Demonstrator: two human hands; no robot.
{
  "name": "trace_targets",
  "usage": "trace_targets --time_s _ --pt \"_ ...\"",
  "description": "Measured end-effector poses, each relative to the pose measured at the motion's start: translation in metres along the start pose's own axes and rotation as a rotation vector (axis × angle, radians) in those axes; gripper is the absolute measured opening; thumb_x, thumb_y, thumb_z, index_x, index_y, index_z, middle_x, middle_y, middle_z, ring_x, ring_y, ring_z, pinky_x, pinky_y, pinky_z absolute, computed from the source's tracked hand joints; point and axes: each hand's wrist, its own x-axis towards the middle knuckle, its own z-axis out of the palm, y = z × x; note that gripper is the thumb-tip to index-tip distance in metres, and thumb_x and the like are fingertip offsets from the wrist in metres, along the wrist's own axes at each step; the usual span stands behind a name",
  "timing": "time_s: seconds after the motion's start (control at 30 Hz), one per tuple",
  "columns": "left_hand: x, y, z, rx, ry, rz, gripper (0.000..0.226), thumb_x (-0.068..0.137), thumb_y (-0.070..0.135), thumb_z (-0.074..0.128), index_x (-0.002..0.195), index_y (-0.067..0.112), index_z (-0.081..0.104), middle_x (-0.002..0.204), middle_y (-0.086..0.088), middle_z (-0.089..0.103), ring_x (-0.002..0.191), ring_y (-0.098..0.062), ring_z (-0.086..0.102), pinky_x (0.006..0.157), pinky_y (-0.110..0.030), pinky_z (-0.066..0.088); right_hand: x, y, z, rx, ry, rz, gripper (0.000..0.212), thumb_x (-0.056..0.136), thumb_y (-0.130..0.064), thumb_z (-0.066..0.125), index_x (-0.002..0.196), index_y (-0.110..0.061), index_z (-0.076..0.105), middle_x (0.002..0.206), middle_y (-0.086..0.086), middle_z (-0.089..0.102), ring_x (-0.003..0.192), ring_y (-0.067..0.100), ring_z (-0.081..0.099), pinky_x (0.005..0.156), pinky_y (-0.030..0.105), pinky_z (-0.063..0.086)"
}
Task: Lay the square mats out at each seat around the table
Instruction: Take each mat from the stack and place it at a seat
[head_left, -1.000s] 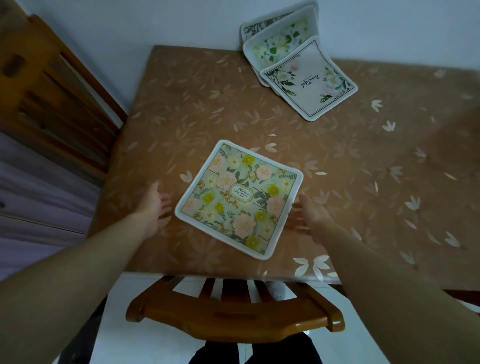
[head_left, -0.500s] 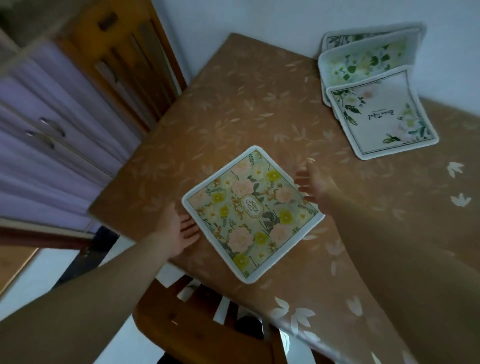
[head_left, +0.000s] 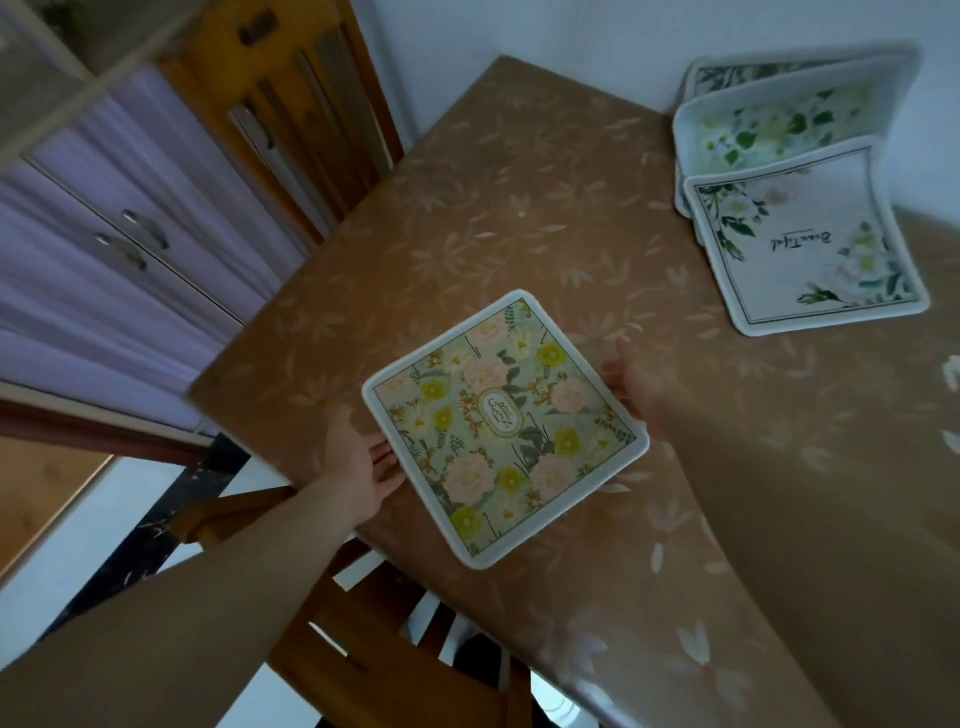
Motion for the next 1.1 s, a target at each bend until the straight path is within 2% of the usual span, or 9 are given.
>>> trace_targets --time_s 0.07,0.17,0.3,0.5,0.6,0.7,0.8,0.93,1.1 --pt "-0.002 0.003 0.004 0.026 -0.008 0.024 0.072 0.097 0.070 0.034 0.100 0.005 0.065 0.116 -0.016 0.063 0.109 -0.026 0.058 0.104 -0.051 0.047 0.001 0.006 -0.003 0.042 0.000 -0.016 0.064 0.102 -0.064 0.035 0.119 -0.012 0.069 0.114 0.006 0.074 0.092 0.020 0.068 0.069 0.034 0.048" --pt "-0.003 0.016 0.013 0.088 -0.035 0.064 0.069 0.097 0.069 0.035 0.098 0.008 0.065 0.114 -0.013 0.065 0.101 -0.022 0.059 0.094 -0.046 0.046 0.001 0.018 -0.007 0.065 0.026 -0.008 0.071 0.099 -0.068 0.034 0.119 -0.011 0.070 0.118 0.010 0.074 0.101 0.029 0.070 0.089 0.044 0.057" --pt "0.004 0.041 0.027 0.228 -0.085 0.106 0.070 0.097 0.068 0.037 0.112 0.006 0.066 0.119 -0.012 0.066 0.110 -0.024 0.060 0.094 -0.045 0.047 -0.015 0.043 -0.010 0.129 -0.004 0.094 0.080 0.094 -0.076 0.034 0.113 -0.009 0.074 0.111 0.014 0.078 0.086 0.028 0.072 0.068 0.036 0.055" --pt "0.021 0.074 0.050 0.428 -0.296 0.131 0.072 0.097 0.067 0.041 0.129 0.006 0.063 0.125 -0.009 0.065 0.123 -0.026 0.057 0.100 -0.046 0.043 -0.056 0.079 0.002 0.294 0.079 0.134 0.072 0.093 -0.070 0.038 0.113 -0.012 0.076 0.108 0.011 0.081 0.093 0.028 0.077 0.074 0.040 0.061" --pt "0.026 0.085 0.056 0.535 -0.379 0.159 0.068 0.095 0.067 0.042 0.122 0.010 0.067 0.120 -0.005 0.069 0.117 -0.024 0.060 0.099 -0.050 0.043 -0.085 0.090 0.022 0.371 0.138 0.188 0.091 0.066 -0.076 0.044 0.105 0.000 0.076 0.096 0.009 0.078 0.067 0.020 0.075 0.054 0.027 0.058" --pt "0.029 0.094 0.048 0.672 -0.420 0.118 0.068 0.094 0.070 0.039 0.120 0.014 0.066 0.119 -0.005 0.068 0.109 -0.022 0.060 0.098 -0.051 0.044 -0.105 0.106 0.048 0.455 0.200 0.232 0.080 0.100 -0.070 0.031 0.122 -0.005 0.073 0.104 0.009 0.078 0.073 0.020 0.073 0.051 0.023 0.052" --pt "0.032 0.099 0.033 0.769 -0.439 0.077 0.069 0.094 0.072 0.038 0.111 0.011 0.065 0.116 -0.009 0.068 0.109 -0.024 0.062 0.095 -0.050 0.049 -0.119 0.116 0.068 0.595 0.258 0.221 0.068 0.108 -0.059 0.029 0.134 -0.005 0.062 0.092 0.013 0.068 0.051 0.015 0.064 0.043 0.020 0.048" --pt "0.034 0.101 0.014 0.840 -0.489 0.060 0.075 0.093 0.075 0.038 0.123 0.009 0.060 0.117 -0.007 0.066 0.113 -0.024 0.061 0.101 -0.050 0.049 -0.133 0.126 0.091 0.578 0.362 0.230 0.063 0.105 -0.059 0.036 0.098 -0.006 0.069 0.075 0.007 0.064 0.052 0.019 0.057 0.048 0.025 0.050" --pt "0.035 0.105 0.002 0.867 -0.539 0.065 0.079 0.092 0.074 0.040 0.131 0.009 0.059 0.117 -0.006 0.065 0.118 -0.024 0.059 0.110 -0.051 0.045 -0.142 0.136 0.110 0.577 0.397 0.251 0.069 0.103 -0.064 0.035 0.087 -0.008 0.072 0.060 0.003 0.072 0.061 0.021 0.063 0.061 0.031 0.055"
